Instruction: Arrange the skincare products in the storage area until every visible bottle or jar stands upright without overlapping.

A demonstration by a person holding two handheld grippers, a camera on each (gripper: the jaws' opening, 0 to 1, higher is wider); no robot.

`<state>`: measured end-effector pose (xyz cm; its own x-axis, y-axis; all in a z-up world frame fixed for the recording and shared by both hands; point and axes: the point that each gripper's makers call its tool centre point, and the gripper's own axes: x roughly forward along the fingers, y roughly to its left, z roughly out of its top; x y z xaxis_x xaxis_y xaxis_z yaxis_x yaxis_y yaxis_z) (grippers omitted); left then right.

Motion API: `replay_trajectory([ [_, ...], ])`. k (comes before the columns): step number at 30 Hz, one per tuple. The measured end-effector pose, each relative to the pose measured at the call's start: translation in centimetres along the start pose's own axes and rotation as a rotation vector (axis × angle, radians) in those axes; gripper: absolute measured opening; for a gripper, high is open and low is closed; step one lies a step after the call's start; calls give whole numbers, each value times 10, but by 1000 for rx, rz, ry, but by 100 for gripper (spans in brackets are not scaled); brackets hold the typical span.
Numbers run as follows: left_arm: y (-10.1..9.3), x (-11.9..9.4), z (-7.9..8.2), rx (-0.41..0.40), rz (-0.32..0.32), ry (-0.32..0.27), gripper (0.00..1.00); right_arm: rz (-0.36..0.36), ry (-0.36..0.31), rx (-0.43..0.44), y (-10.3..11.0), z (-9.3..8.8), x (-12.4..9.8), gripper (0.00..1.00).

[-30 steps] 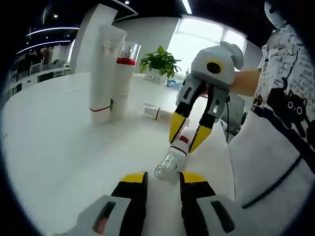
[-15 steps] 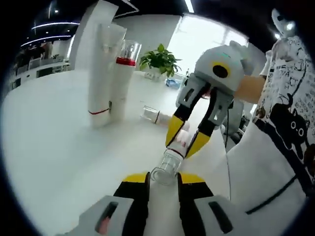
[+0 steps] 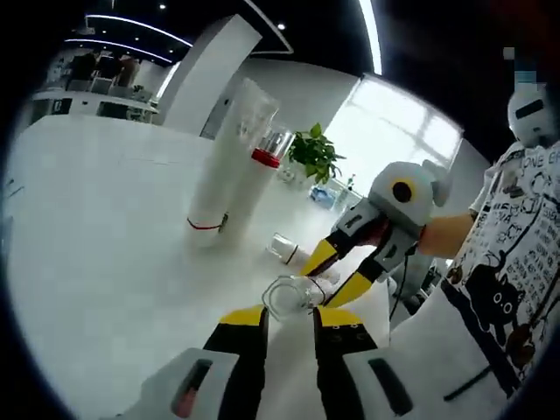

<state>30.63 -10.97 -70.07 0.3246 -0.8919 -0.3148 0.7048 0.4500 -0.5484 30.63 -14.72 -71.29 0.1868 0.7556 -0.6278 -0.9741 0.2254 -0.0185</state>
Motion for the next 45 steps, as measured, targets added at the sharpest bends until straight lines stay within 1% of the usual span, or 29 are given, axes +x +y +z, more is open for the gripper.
replay_trajectory([
  [1, -3, 0, 4, 1, -11, -19, 20, -2, 0, 0, 0, 0, 0, 17],
  [2, -12, 0, 13, -17, -51, -53, 20, -10, 0, 2, 1, -1, 2, 17],
  [3, -11, -1, 16, -5, -33, -58, 20, -27, -39, 28, -2, 6, 0, 17],
  [5, -15, -1, 24, 30, -28, -86, 20, -44, -61, 41, -5, 11, -1, 17],
  [7, -19, -1, 29, 41, -34, -95, 20, -51, -92, 52, -6, 17, -1, 17],
  [8, -21, -1, 33, 49, -42, -104, 20, -57, -97, 67, -7, 17, -1, 17],
  [12, -29, 3, 39, 83, -62, -114, 20, -81, -108, 63, -9, 20, 1, 17],
  [15, -34, 7, 36, 99, -78, -100, 20, -91, -107, 72, -7, 19, 3, 17],
  [16, -31, 7, 35, 116, -60, -98, 20, -98, -114, 80, -8, 19, 3, 17],
  [19, -27, 6, 32, 101, -51, -84, 20, -100, -115, 89, -9, 20, 4, 17],
  [21, -22, 4, 28, 114, -31, -70, 20, -98, -115, 83, -8, 21, 6, 17],
  [24, -9, 4, 17, 133, 31, -34, 20, -103, -124, 92, -8, 22, 6, 17],
  [25, -8, 4, 15, 136, 36, -25, 20, -104, -127, 105, -8, 20, 7, 17],
  [26, -4, 5, 11, 153, 58, -8, 20, -107, -107, 109, -7, 16, 9, 17],
  [27, -1, 7, 3, 162, 75, 25, 20, -115, -79, 97, -8, 9, 11, 17],
  [28, 1, 9, 0, 178, 90, 38, 20, -126, -63, 89, -7, 3, 14, 17],
  [29, 4, 12, -3, 193, 109, 55, 20, -129, -64, 91, -7, 1, 15, 16],
  [30, 5, 14, -5, 208, 117, 60, 20, -132, -62, 94, -6, -1, 15, 14],
  [32, 10, 17, -8, 230, 141, 80, 20, -147, -41, 94, -8, -6, 16, 2],
  [33, 14, 17, -8, 246, 158, 87, 20, -152, -38, 93, -7, -8, 16, 5],
  [35, 17, 18, -10, 268, 166, 104, 20, -151, -43, 103, -8, -8, 17, 14],
  [37, 18, 18, -11, 271, 164, 117, 20, -146, -43, 113, -8, -8, 17, 14],
  [40, 21, 16, -11, 282, 172, 125, 20, -168, -41, 108, -15, -10, 16, 16],
  [41, 23, 15, -11, 284, 179, 131, 20, -160, -64, 136, -18, -6, 15, 17],
  [42, 24, 14, -11, 286, 182, 133, 20, -157, -72, 144, -19, -4, 15, 18],
  [45, 29, 13, -9, 291, 203, 131, 20, -138, -88, 138, -19, 4, 17, 21],
])
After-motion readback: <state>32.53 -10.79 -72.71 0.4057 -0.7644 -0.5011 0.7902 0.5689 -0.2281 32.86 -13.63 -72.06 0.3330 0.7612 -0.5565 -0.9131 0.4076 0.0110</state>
